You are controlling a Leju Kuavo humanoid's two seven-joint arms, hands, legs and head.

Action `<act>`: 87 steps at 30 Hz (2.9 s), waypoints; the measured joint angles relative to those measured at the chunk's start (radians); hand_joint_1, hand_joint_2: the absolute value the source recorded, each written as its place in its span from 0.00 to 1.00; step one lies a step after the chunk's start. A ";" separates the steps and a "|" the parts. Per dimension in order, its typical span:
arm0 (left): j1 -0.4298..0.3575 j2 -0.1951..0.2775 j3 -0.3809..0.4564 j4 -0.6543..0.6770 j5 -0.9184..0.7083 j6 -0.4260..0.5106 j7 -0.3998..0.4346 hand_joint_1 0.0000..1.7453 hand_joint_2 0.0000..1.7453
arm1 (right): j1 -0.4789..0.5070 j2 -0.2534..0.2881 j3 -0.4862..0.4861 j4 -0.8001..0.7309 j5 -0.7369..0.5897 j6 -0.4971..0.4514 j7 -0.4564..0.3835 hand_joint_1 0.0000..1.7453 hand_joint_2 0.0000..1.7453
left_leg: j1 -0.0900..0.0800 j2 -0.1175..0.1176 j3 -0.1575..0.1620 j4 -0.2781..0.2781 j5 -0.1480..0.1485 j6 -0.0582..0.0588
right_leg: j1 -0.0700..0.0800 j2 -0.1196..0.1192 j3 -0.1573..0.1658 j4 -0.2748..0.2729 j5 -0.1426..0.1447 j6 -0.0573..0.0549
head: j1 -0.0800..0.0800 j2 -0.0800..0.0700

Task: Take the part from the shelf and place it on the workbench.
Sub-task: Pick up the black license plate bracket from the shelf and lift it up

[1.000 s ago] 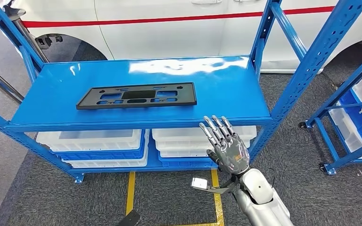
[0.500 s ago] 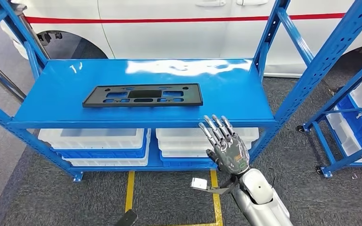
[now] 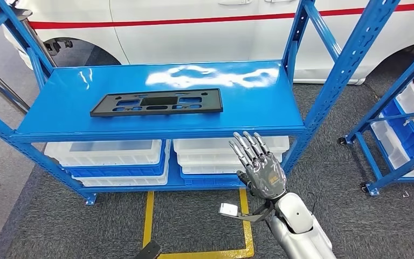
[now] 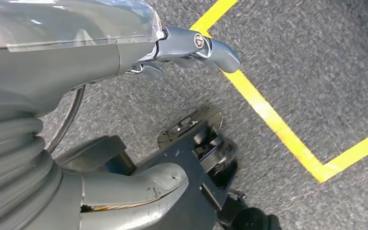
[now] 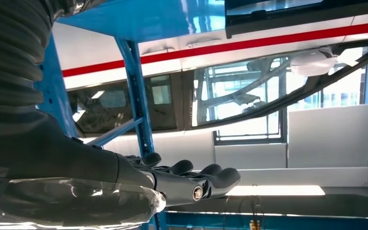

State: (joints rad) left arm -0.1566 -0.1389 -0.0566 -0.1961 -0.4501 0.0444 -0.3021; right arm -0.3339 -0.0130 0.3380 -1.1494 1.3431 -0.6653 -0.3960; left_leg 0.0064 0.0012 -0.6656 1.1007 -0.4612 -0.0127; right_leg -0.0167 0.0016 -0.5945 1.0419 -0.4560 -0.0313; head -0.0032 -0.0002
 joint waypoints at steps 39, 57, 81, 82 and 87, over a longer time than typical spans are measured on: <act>0.009 -0.005 0.017 -0.003 -0.018 -0.005 -0.045 0.00 1.00 | 0.020 0.004 -0.001 0.010 -0.010 0.000 -0.004 0.00 1.00 | 0.000 0.005 0.095 -0.043 -0.013 0.005 | 0.006 -0.002 -0.007 -0.005 0.010 0.004 | 0.000 0.000; 0.011 -0.011 0.047 -0.003 -0.054 -0.002 -0.054 0.00 1.00 | 0.064 -0.026 -0.006 0.017 -0.046 0.000 -0.051 0.00 1.00 | -0.005 0.008 0.089 -0.085 0.014 0.022 | 0.005 0.001 -0.001 0.003 -0.005 0.030 | 0.001 0.000; 0.012 -0.011 0.072 -0.005 -0.085 -0.003 -0.051 0.00 1.00 | 0.070 -0.026 -0.015 0.009 0.002 0.000 -0.032 0.00 1.00 | -0.004 -0.020 0.093 -0.109 0.034 0.052 | 0.003 -0.006 -0.114 0.258 -0.126 0.044 | 0.001 0.000; 0.012 -0.011 0.072 -0.005 -0.085 -0.003 -0.051 0.00 1.00 | 0.070 -0.026 -0.015 0.009 0.001 0.000 -0.032 0.00 1.00 | -0.004 -0.028 0.092 -0.105 0.032 0.051 | 0.002 -0.006 -0.098 0.225 -0.098 0.044 | 0.001 0.000; 0.012 -0.012 0.073 -0.005 -0.087 -0.004 -0.052 0.00 1.00 | 0.068 -0.027 -0.018 0.009 -0.004 0.000 -0.032 0.00 1.00 | -0.006 -0.049 0.080 -0.080 0.021 0.029 | 0.003 0.016 0.003 0.009 -0.011 0.032 | 0.000 0.000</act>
State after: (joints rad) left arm -0.1445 -0.1504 0.0163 -0.2014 -0.5367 0.0402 -0.3540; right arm -0.2660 -0.0399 0.3202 -1.1406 1.3387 -0.6653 -0.4281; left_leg -0.0001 -0.0481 -0.5859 1.0205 -0.4398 0.0159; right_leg -0.0132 0.0177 -0.5918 1.0510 -0.4674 0.0009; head -0.0031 -0.0004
